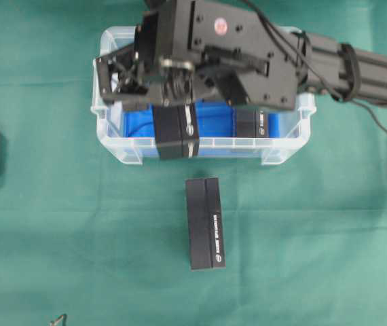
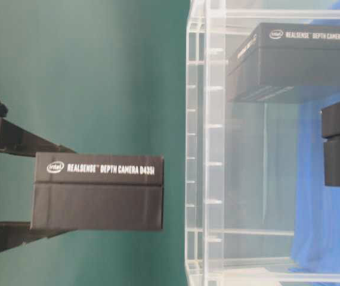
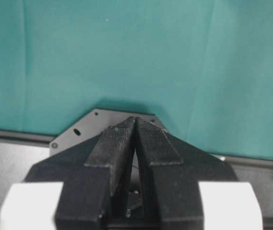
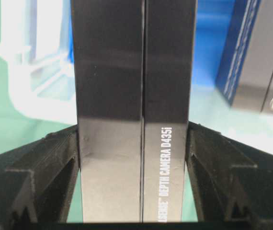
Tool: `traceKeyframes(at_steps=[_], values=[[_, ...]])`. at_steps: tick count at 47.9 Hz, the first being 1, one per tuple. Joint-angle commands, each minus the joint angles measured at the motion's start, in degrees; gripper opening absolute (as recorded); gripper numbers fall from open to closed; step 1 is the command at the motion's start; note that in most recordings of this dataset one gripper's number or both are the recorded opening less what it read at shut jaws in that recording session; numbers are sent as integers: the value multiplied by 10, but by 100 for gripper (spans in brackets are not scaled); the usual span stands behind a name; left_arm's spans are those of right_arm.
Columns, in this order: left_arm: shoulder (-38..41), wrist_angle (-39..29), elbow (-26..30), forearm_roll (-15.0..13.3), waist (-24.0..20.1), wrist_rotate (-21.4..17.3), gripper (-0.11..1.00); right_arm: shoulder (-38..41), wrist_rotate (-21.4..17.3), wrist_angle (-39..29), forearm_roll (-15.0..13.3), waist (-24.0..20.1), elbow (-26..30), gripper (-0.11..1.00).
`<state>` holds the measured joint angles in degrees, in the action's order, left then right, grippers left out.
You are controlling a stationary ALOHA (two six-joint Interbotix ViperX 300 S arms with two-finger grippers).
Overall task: Take the box out of the case with the right arm.
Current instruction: 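Carry the held box out of the case toward the front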
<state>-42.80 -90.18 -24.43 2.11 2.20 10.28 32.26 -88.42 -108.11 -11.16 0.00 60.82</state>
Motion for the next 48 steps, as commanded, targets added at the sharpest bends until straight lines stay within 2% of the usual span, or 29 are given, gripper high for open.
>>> traceKeyframes(at_steps=[1, 30, 48], values=[[3, 3, 13, 1, -2, 0, 0, -39, -13, 4, -10, -21, 17, 68], [3, 3, 13, 1, -2, -1, 0, -25, -149, 25, -47, -135, 17, 68], [3, 2, 12, 0, -2, 0, 0, -14, -160, 32, -47, -149, 17, 68]])
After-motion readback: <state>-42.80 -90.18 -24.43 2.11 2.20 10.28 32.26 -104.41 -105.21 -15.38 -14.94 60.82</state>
